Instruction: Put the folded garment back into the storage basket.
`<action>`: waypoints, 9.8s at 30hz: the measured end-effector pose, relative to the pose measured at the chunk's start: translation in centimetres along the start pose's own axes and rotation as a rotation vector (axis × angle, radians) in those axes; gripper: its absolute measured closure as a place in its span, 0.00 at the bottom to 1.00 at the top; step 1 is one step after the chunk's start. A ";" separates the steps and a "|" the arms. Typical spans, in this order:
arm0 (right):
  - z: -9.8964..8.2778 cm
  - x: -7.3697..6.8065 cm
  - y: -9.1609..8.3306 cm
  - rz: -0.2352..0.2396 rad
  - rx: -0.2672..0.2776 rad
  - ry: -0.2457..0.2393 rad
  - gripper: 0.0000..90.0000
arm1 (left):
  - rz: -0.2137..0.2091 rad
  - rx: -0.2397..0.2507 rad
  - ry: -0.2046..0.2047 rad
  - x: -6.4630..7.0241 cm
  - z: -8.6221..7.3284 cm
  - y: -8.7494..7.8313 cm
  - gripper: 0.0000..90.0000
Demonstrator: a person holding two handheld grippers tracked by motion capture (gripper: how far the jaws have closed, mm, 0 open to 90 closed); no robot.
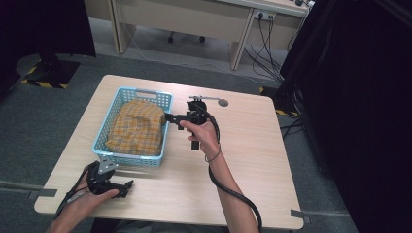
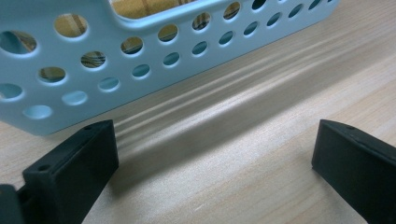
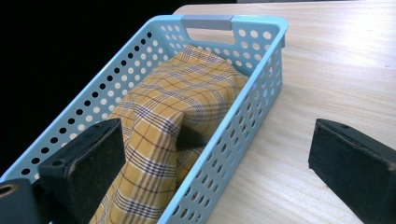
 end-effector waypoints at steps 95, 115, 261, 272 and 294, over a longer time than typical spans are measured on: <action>-7.0 3.0 -3.5 0.038 0.011 -0.053 0.07 | 0.003 0.000 0.000 -0.1 0.0 0.0 0.00; -8.6 2.6 -3.2 0.036 -0.023 -0.089 0.07 | 0.003 0.000 0.000 -0.1 0.0 0.0 0.00; -16.9 8.2 -9.1 -0.103 -0.102 -0.083 0.07 | 0.003 0.000 0.000 -0.1 0.0 0.0 0.00; -17.1 8.4 -9.9 -0.108 -0.089 -0.078 0.07 | 0.003 0.000 0.000 -0.1 0.0 0.0 0.00; -18.3 8.7 -11.2 -0.115 -0.088 -0.078 0.07 | 0.003 0.000 0.000 -0.1 0.0 0.0 0.00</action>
Point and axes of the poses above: each handheld gripper's, and its own axes: y roughly forward along the jaws, z roughly out of its top, x roughly to its right, the point moved 10 cm from there along y, roughly forward along the jaws, and after that the axes turned 3 degrees about -y, right-handed, at the moved point
